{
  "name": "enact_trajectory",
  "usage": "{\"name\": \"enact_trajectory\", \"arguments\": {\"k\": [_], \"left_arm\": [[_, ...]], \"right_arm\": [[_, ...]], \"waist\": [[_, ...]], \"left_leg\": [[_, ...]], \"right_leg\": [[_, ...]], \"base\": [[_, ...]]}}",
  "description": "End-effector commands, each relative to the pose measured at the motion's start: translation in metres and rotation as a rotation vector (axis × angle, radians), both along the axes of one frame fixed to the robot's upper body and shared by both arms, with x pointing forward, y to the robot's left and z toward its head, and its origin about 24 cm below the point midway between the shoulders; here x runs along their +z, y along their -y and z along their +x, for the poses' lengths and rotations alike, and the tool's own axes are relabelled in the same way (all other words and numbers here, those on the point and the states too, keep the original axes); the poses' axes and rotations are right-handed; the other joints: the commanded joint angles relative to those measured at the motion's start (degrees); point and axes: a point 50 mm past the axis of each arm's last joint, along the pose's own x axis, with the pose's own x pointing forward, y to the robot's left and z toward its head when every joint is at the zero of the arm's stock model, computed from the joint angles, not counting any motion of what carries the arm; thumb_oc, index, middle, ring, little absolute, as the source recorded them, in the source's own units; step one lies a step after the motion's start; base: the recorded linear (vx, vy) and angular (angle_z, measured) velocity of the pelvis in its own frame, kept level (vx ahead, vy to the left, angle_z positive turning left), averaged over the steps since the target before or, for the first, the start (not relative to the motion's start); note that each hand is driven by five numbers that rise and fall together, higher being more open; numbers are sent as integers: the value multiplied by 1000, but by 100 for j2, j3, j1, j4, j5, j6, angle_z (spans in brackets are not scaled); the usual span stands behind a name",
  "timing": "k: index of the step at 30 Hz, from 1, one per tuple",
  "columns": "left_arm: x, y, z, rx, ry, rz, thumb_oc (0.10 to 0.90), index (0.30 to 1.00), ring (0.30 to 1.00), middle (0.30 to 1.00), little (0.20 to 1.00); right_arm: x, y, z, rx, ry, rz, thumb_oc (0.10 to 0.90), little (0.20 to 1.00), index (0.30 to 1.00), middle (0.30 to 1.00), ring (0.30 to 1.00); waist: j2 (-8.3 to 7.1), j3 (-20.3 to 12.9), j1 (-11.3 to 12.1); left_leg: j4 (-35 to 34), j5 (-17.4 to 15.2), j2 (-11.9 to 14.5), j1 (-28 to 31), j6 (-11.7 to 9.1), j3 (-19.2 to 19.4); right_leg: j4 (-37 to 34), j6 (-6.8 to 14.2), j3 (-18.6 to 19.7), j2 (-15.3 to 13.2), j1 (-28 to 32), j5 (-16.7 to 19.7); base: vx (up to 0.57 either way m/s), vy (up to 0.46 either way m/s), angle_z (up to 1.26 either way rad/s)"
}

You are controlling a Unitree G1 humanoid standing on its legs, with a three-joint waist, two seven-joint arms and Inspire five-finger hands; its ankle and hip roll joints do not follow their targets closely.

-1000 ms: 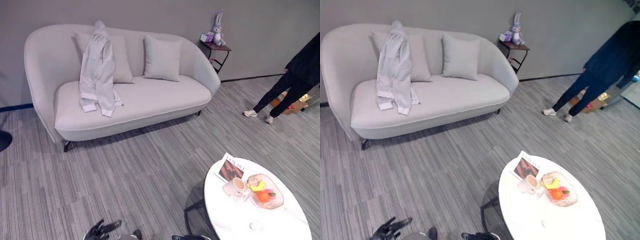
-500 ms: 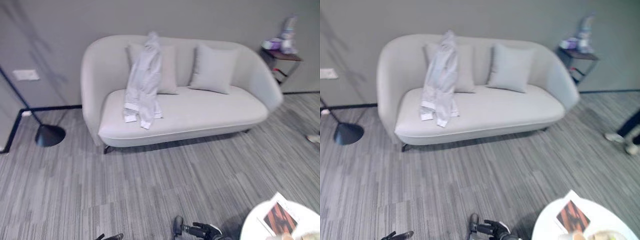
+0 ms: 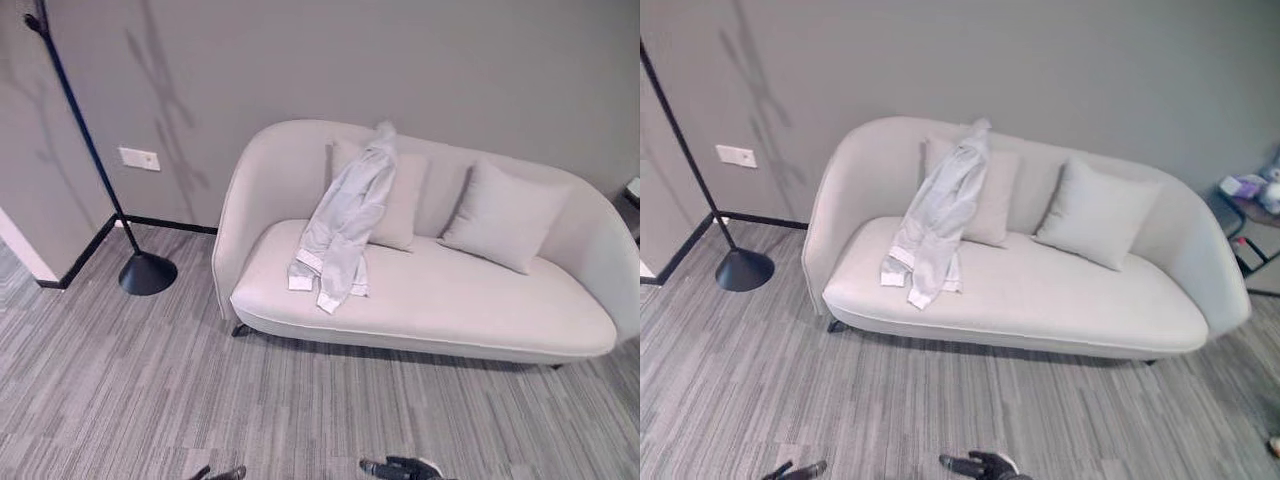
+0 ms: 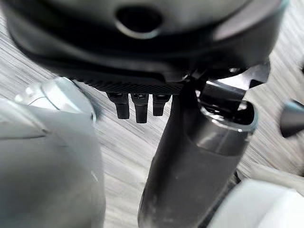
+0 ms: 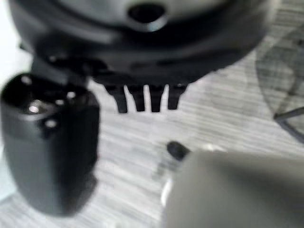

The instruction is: Hang the clothes on the sofa on the clothes rack.

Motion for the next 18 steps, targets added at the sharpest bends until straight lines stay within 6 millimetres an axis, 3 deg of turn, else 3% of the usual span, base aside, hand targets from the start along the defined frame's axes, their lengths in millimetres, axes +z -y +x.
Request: {"name": "enact_trajectory", "arguments": {"k": [1,2,3,4,5,6,8,10,15,16,17,18], "left_arm": [[-1,5,0,-17,-24,10,800,900,900,900,900],[-1,5,0,-17,-25,13,800,900,900,900,900],[-1,4,-2,-11,-24,15,800,900,900,900,900],[-2,3,-5,-9,-30,18,800,900,900,900,900],[-1,1,-7,-7,-35,31,800,900,900,900,900],[-1,-1,-11,-8,-42,40,800,900,900,900,900],[-2,-5,-17,38,-50,38,800,900,900,900,900],[-3,-5,-30,62,-73,38,800,900,900,900,900],[2,-18,-20,31,-34,78,800,900,900,900,900],[2,-18,-20,31,-34,78,800,900,900,900,900],[3,-20,-15,10,-23,89,800,900,900,900,900],[6,-21,-3,-32,9,101,800,900,900,900,900]], "right_arm": [[4,28,8,-46,10,-130,800,900,900,900,900],[5,30,11,-50,18,-142,800,900,900,900,900],[9,42,17,-84,43,-169,800,900,900,900,900],[11,48,21,-107,63,-184,800,900,900,900,900],[15,57,27,-140,96,-205,800,900,900,900,900],[27,70,48,-180,188,-244,800,900,900,900,900],[39,79,68,-194,268,-284,800,900,900,900,900],[53,92,85,-216,348,-335,800,900,900,900,900],[92,106,137,-201,533,-412,800,900,900,900,900],[93,106,137,-201,533,-412,800,900,900,900,900],[100,107,147,-202,560,-428,800,900,900,900,900],[118,106,169,-186,629,-455,800,900,900,900,900]], "waist": [[-30,252,-11],[-21,284,3],[-21,309,13],[23,311,42],[65,274,25],[231,246,57],[273,262,110],[214,160,79],[10,11,182],[8,16,188],[-16,-20,211],[14,-30,202]], "left_leg": [[116,1262,274,-315,598,495],[163,1202,314,-458,611,667],[-201,847,108,-847,664,884],[-565,700,27,-882,676,952],[-1115,842,-48,-1008,646,994],[-2230,1565,-98,-1229,542,1006],[-2804,1844,-116,-1195,477,966],[-2888,1784,-162,-1068,576,1073],[-2580,1454,-389,-984,814,1180],[-2581,1451,-390,-979,817,1188],[-2628,1378,-420,-884,869,1252],[-2702,1256,-419,-687,959,1335]], "right_leg": [[62,367,-76,-166,319,-641],[39,362,-76,-166,352,-646],[-58,426,-60,-220,395,-646],[-77,473,-28,-224,414,-682],[-85,513,-43,-226,374,-705],[-85,536,33,-88,423,-847],[-85,543,108,-33,501,-924],[-85,579,150,-47,618,-1024],[563,754,203,-281,618,-1150],[572,758,211,-286,616,-1155],[788,869,174,-327,560,-1127],[1445,1101,49,-401,261,-993]], "base": [[147,-115,-9],[267,-108,-17],[209,33,-15],[228,99,18],[276,200,20],[287,194,22],[283,147,1],[298,142,-42],[248,140,-36],[164,116,-37],[208,171,-38],[207,171,-26]]}}
